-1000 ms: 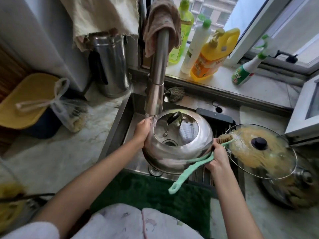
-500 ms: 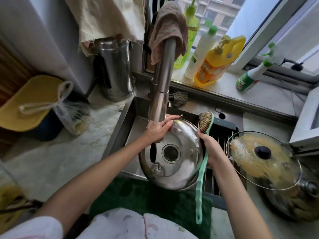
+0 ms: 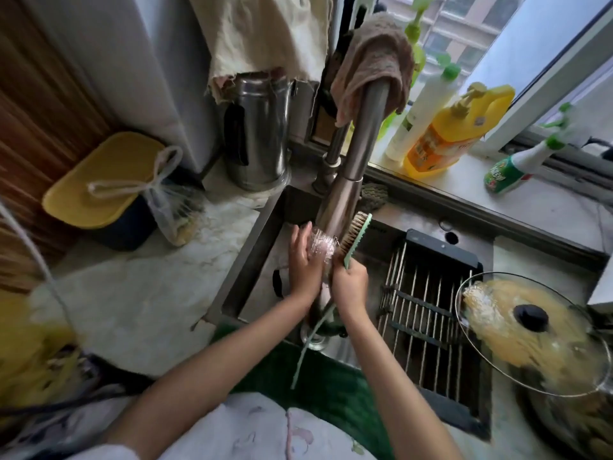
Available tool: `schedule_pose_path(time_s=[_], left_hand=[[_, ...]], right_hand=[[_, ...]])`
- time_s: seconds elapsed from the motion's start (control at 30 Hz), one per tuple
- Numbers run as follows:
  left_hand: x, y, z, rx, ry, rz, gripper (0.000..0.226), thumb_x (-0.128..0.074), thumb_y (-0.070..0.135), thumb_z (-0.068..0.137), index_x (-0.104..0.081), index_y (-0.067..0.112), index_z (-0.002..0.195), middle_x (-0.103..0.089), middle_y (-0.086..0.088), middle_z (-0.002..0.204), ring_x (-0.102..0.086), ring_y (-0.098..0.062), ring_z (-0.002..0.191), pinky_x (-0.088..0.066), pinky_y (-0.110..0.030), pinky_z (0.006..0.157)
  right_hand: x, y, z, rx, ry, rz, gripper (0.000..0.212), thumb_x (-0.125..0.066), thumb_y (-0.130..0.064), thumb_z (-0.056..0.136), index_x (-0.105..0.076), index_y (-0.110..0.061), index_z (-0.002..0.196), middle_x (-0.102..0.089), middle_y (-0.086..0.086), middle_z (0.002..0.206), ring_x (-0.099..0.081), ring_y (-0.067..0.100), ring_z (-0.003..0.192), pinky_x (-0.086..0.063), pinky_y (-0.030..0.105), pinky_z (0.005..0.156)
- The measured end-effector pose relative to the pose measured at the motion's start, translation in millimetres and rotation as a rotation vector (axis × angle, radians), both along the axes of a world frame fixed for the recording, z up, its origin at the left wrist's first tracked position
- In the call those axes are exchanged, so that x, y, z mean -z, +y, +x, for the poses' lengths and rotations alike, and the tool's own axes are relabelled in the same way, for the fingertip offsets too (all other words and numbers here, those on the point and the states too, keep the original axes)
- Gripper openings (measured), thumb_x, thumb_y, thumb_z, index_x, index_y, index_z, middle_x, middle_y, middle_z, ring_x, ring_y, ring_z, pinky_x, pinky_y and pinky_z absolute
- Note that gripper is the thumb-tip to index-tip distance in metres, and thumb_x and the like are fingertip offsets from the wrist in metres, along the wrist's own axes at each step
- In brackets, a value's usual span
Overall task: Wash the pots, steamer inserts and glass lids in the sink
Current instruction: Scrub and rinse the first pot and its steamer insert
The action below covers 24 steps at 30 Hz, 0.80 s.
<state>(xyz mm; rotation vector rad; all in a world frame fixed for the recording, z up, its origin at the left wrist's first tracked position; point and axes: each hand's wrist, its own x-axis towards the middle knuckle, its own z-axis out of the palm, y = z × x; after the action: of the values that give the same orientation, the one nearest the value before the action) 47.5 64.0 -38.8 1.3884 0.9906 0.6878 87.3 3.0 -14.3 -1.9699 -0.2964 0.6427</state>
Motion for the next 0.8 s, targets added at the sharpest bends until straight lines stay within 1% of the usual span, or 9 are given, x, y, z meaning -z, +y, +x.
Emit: schedule_pose_path(time_s=[0.1,0.27,0.33,0.4,0.47,0.6,0.67,0.73,0.8], left_hand=[[2.2,40.5,8.2,-0.128,0.038,-0.247,0.041,-0.051,0.038,0.077,-0.061,0.024,0.115,-0.047,-0.007,0.141,-0.043,-0.017,0.131,-0.032,-0.032,0.111],[11.4,-33.9,4.4,0.062,0.067,0.096,0.051,-0.051,0.035,0.079,-0.058,0.01,0.123,-0.032,-0.004,0.151,-0.027,-0.015,0.139,-0.023,-0.03,0.114],[16.4,-9.5,10.1,0.158,0.038,0.002,0.047,-0.054,0.033,0.083,-0.056,0.006,0.122,-0.044,-0.012,0.14,-0.038,-0.026,0.133,-0.031,-0.041,0.112],[6.7,23.6,16.3,0.038,0.231,-0.065,0.027,-0.049,0.024,0.09,-0.057,0.01,0.112,-0.057,-0.018,0.121,-0.052,-0.035,0.117,-0.041,-0.047,0.101],[-6.2,9.4,12.0,-0.08,0.188,-0.094,0.025,-0.044,0.028,0.086,-0.057,0.015,0.102,-0.059,-0.014,0.114,-0.055,-0.032,0.109,-0.044,-0.046,0.095],[-1.1,-48.7,3.6,0.096,0.128,0.155,0.01,-0.055,0.018,0.084,-0.061,0.023,0.089,-0.044,-0.007,0.14,-0.035,-0.025,0.135,-0.026,-0.043,0.114],[-6.1,-14.6,7.8,-0.008,0.045,0.006,0.015,-0.055,0.017,0.086,-0.056,0.032,0.084,-0.055,-0.008,0.124,-0.049,-0.027,0.122,-0.038,-0.042,0.104],[-7.3,22.4,11.4,-0.188,0.149,-0.037,0.008,-0.048,0.018,0.09,-0.054,0.022,0.093,-0.06,-0.005,0.101,-0.056,-0.028,0.103,-0.044,-0.035,0.087],[-11.4,14.5,6.5,-0.19,0.104,-0.055,0.025,-0.042,0.028,0.087,-0.055,0.015,0.104,-0.058,-0.006,0.11,-0.053,-0.024,0.108,-0.041,-0.032,0.09]], right_hand=[[-6.2,-7.3,-4.3,0.035,0.072,0.071,0.041,-0.051,-0.026,0.097,-0.045,-0.015,0.058,-0.046,-0.004,0.047,-0.043,0.007,0.041,-0.033,0.023,0.044],[-5.0,-16.5,1.9,0.096,0.052,0.069,0.031,-0.052,-0.015,0.095,-0.056,-0.014,0.065,-0.056,0.004,0.06,-0.053,0.019,0.059,-0.042,0.035,0.058],[-4.1,-25.4,1.7,0.092,0.049,0.098,0.034,-0.052,-0.02,0.096,-0.053,-0.014,0.062,-0.051,0.004,0.057,-0.047,0.02,0.055,-0.036,0.036,0.056],[-6.5,-32.8,1.2,0.066,0.034,0.097,0.037,-0.052,-0.027,0.096,-0.05,-0.015,0.061,-0.048,0.002,0.054,-0.043,0.017,0.05,-0.033,0.033,0.052],[-7.3,-33.7,2.5,0.072,0.056,0.1,0.034,-0.052,-0.026,0.096,-0.053,-0.013,0.065,-0.051,0.002,0.055,-0.047,0.017,0.05,-0.037,0.033,0.053],[-6.6,-29.5,2.4,0.121,0.106,0.16,0.024,-0.053,-0.017,0.096,-0.065,-0.013,0.076,-0.064,0.007,0.069,-0.059,0.022,0.066,-0.047,0.037,0.065],[-8.9,-29.9,-1.6,0.068,0.063,0.155,0.031,-0.051,-0.02,0.097,-0.056,-0.013,0.067,-0.055,0.005,0.059,-0.05,0.018,0.054,-0.039,0.031,0.053],[-11.4,-30.1,-2.8,0.007,-0.004,0.119,0.038,-0.051,-0.027,0.097,-0.048,-0.014,0.061,-0.048,0.002,0.053,-0.043,0.016,0.048,-0.032,0.029,0.049],[-12.4,-26.6,-0.5,0.013,-0.003,0.106,0.039,-0.051,-0.027,0.097,-0.047,-0.014,0.06,-0.047,0.001,0.051,-0.042,0.015,0.046,-0.032,0.029,0.049]])
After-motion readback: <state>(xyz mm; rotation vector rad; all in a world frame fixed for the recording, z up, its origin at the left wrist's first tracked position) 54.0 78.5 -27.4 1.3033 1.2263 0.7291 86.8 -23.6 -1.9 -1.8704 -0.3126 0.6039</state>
